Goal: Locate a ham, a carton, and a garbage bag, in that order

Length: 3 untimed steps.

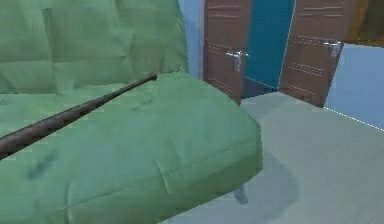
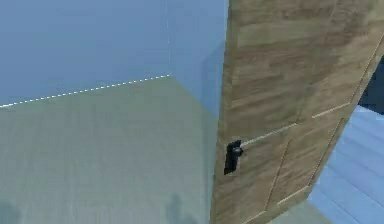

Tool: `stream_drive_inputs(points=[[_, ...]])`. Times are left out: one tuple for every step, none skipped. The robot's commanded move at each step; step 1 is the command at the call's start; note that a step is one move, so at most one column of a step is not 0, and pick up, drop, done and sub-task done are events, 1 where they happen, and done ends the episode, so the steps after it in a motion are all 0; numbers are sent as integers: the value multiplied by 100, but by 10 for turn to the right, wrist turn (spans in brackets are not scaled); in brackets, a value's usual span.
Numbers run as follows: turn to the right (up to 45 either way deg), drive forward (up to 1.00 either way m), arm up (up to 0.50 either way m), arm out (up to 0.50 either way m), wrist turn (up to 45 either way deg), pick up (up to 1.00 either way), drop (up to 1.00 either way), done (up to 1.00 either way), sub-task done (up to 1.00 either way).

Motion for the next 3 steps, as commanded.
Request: stream_drive_inputs(points=[[450, 0, 0, 0, 0, 0, 0, 0, 0], [150, 0, 0, 0, 0, 0, 0, 0, 0], [0, 25, 0, 0, 0, 0, 0, 0, 0]])
